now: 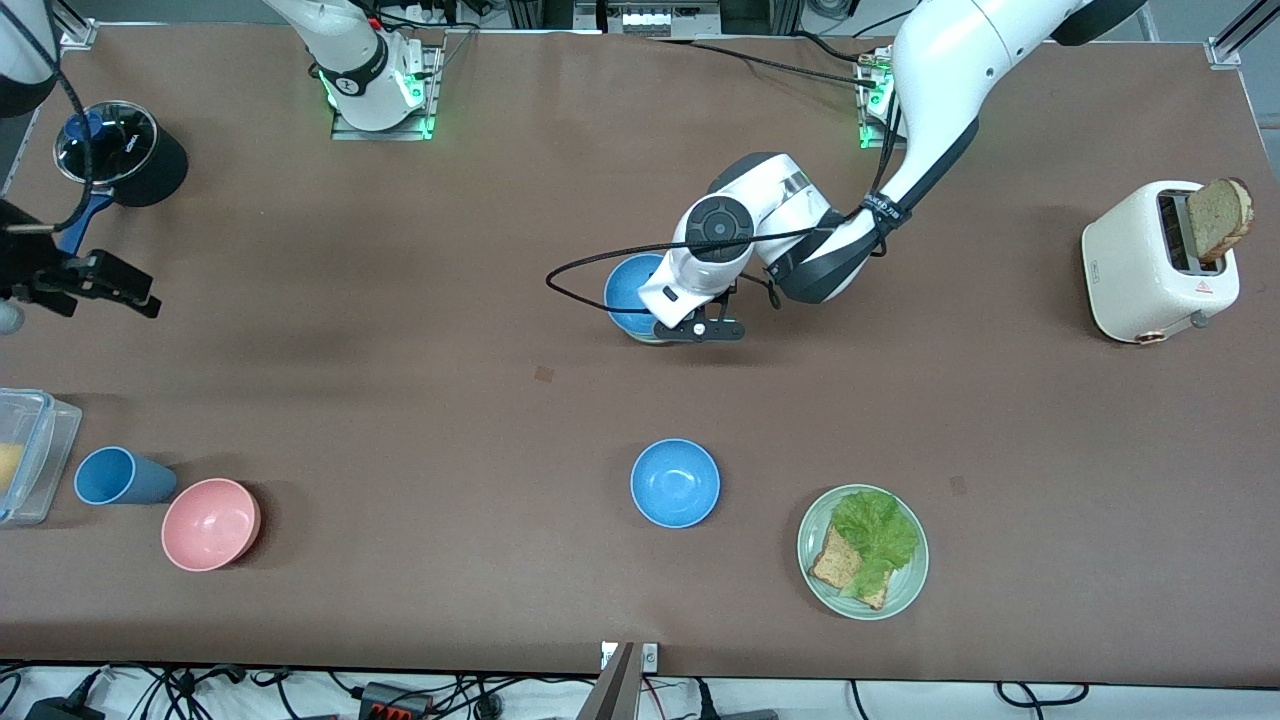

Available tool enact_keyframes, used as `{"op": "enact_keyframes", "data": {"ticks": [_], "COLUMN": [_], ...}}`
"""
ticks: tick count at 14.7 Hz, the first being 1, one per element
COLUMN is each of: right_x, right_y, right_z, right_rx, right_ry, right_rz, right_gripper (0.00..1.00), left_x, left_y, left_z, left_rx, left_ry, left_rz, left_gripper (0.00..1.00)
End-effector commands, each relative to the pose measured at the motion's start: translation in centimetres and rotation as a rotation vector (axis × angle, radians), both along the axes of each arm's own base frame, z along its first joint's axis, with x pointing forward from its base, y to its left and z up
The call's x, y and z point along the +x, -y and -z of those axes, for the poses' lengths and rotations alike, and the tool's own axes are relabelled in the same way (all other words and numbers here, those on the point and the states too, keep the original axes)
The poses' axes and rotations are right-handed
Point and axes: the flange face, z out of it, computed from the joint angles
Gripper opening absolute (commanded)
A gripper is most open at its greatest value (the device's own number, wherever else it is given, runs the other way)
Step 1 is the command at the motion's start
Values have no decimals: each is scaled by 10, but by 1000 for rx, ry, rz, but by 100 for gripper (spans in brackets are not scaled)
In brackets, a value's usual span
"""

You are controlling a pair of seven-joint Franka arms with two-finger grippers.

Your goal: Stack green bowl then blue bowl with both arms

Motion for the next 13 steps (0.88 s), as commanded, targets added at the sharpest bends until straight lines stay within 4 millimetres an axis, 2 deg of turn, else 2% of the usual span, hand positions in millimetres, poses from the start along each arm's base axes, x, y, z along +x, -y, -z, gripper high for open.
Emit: {"op": "enact_keyframes", "data": {"ticks": [1, 4, 7, 9, 12, 13], "right_x": [-28, -32, -29, -34, -37, -36], "right_y": [-2, -3, 0, 6, 1, 1], "right_z": [-2, -8, -19, -18, -19, -19], "right_rx": [-10, -9, -11, -8, -4, -5], "right_ry": [14, -4, -1, -39, -48, -41], "right_rz": [15, 6, -2, 7, 24, 22], "right_gripper": [100, 100, 100, 100, 100, 100], "left_x": [2, 11, 29, 46, 86, 95], "left_y": [-4, -17, -35, -51, -88, -102], "left_z": [-4, -15, -48, -67, -109, -116], "left_rx": [27, 52, 58, 59, 29, 23], "left_ry": [19, 6, 29, 34, 59, 62], "left_rz": [5, 3, -16, -25, -41, -26], "left_gripper": [15, 29, 29, 31, 34, 34]}}
